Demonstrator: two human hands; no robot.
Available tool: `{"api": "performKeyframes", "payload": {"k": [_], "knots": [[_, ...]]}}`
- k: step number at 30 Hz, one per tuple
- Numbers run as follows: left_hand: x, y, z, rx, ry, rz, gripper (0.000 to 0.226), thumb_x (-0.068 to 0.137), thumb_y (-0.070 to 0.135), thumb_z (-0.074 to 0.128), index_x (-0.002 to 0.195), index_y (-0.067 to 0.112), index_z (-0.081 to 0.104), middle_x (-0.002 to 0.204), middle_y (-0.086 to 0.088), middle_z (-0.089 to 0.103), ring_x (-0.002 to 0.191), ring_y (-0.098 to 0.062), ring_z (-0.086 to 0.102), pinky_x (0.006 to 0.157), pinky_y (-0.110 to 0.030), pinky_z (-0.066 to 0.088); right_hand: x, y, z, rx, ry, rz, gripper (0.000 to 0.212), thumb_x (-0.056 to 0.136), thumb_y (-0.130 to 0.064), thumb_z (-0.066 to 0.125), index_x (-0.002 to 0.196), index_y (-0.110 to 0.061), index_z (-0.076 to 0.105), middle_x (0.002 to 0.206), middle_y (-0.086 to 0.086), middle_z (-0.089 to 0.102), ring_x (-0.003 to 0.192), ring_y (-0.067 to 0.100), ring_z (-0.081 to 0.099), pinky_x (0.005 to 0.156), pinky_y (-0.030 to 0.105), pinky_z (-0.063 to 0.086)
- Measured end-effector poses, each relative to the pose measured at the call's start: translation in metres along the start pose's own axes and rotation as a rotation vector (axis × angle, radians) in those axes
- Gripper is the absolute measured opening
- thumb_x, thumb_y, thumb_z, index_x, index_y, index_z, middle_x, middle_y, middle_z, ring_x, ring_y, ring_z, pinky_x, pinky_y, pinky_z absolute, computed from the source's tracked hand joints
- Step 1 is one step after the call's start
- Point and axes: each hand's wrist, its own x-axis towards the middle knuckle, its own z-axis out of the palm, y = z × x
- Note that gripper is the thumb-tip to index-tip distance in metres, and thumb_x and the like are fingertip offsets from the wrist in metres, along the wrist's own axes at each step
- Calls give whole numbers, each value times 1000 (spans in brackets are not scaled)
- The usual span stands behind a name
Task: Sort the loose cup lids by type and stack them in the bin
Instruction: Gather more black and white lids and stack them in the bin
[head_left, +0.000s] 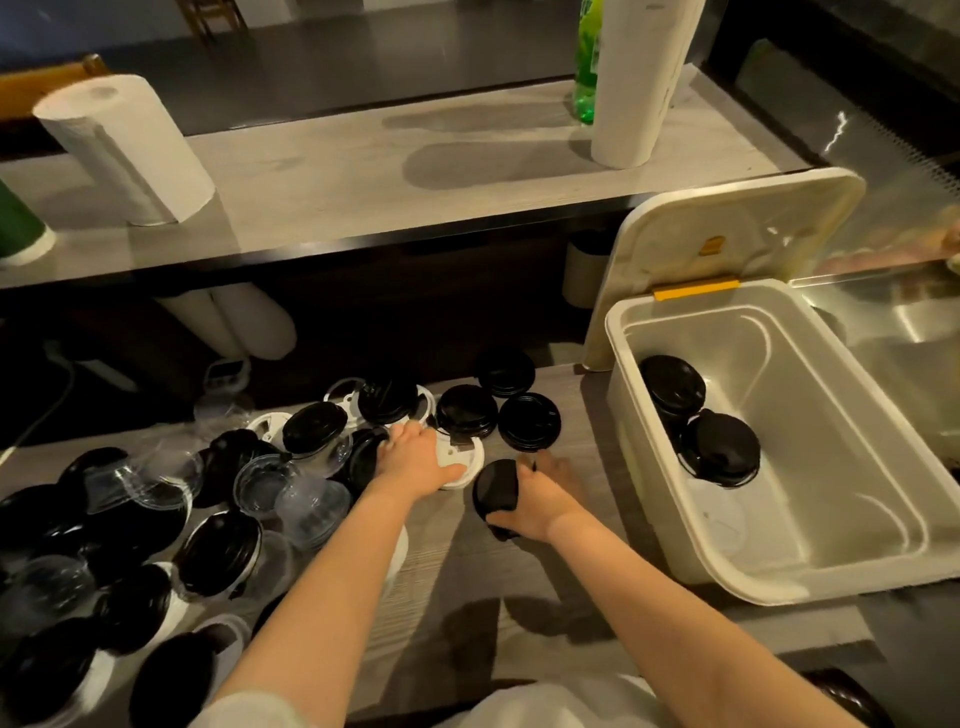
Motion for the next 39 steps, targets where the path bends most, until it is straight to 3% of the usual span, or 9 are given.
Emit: {"api": "performKeyframes", "payload": {"k": [4,9,13,17,26,29,33,37,39], "knots": [[8,2,5,16,-26,5,90,78,65,57,144,11,26,147,-9,27,135,-29,21,107,-39,26,2,-1,7,55,23,10,84,70,-51,72,137,-18,33,139,7,34,123,31,37,101,40,40],[9,6,12,19,19,21,87,72,62,64,136,10,35,140,-7,35,131,-26,27,105,-37,29,-5,15,6,121,144,13,84,63,-46,76,132,-18,37,131,1,42,122,25,40,97,34,42],[1,6,5,-55,20,31,82,68,54,70,129,11,38,133,-7,45,125,-26,40,99,-38,36,-8,14,-7,551,185,30,87,62,-37,79,135,-16,35,131,2,41,123,24,44,97,38,47],[-17,5,-16,-121,-7,29,79,66,55,72,126,13,40,124,-7,49,113,-27,49,82,-35,44,-16,12,-40,726,335,-92,81,72,-28,77,139,-17,33,134,3,36,125,19,39,92,24,38],[-52,53,-94,-226,366,101,84,68,55,71,133,13,37,131,-8,41,119,-29,44,94,-45,45,-63,29,-141,954,578,-268,69,76,-30,76,135,-23,40,136,-4,45,125,12,43,102,32,41],[-60,87,-105,-284,417,205,92,69,57,70,140,14,30,137,-5,34,123,-26,40,98,-41,43,-75,65,-165,918,641,-194,65,77,-30,75,133,-24,43,131,-8,48,120,11,45,96,28,40],[-64,133,-104,-333,379,303,100,72,57,69,147,16,17,146,-4,27,131,-24,33,102,-39,37,-77,121,-172,702,633,-62,73,73,-28,78,135,-15,42,132,0,46,124,17,44,100,31,40],[-64,169,-95,-339,349,380,93,72,55,70,143,16,25,141,-2,32,127,-23,37,99,-38,39,-77,169,-169,346,423,53,72,69,-33,77,130,-17,42,125,2,44,114,23,48,90,35,45],[-63,182,-90,-331,341,404,86,71,55,70,138,18,31,135,-1,37,121,-21,41,95,-36,42,-76,184,-166,90,317,108,63,65,-38,75,117,-16,46,120,4,45,107,25,49,82,36,48]]}}
